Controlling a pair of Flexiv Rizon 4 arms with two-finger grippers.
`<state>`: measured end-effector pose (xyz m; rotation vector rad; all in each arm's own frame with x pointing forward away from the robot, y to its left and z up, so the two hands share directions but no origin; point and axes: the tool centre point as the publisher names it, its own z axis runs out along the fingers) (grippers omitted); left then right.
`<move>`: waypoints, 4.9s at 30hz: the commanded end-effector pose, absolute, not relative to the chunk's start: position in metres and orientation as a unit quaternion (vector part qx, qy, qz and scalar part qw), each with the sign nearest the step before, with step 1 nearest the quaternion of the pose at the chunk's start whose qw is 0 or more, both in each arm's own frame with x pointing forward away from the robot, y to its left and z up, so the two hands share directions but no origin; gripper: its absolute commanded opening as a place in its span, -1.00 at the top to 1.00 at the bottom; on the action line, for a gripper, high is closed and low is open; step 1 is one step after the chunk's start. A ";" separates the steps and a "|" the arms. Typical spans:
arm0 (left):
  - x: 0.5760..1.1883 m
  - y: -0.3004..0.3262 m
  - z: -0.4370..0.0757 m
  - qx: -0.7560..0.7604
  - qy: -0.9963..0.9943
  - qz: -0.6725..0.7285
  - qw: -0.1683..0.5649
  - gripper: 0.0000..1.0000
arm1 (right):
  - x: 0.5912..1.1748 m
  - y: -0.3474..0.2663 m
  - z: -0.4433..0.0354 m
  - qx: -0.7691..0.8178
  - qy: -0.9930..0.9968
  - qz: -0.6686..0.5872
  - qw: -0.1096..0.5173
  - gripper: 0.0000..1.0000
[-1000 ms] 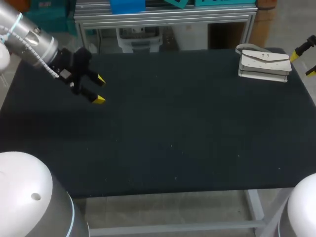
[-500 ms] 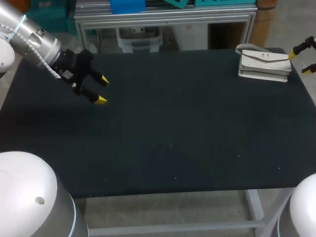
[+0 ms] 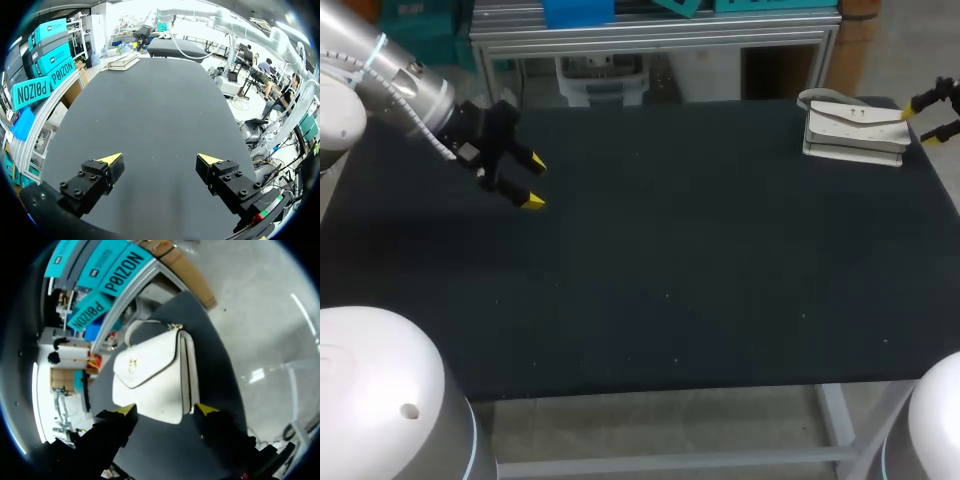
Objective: Pick up the bag, open it, inspect its contents, close it, and place it on the opposite side
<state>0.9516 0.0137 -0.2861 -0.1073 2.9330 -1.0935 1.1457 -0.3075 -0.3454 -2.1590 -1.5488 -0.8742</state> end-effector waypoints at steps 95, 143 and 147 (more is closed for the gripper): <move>0.952 0.014 -0.287 -0.034 0.936 -0.350 0.006 -1.00 | 1.093 -0.174 -0.382 -0.546 -0.654 -0.326 0.411 1.00; 0.952 0.014 -0.287 -0.034 0.936 -0.350 0.006 -1.00 | 1.003 0.005 -0.375 -0.399 -0.722 -0.262 0.501 1.00; 0.952 0.014 -0.287 -0.034 0.936 -0.350 0.006 -1.00 | 0.993 0.017 -0.371 -0.404 -0.731 -0.254 0.488 1.00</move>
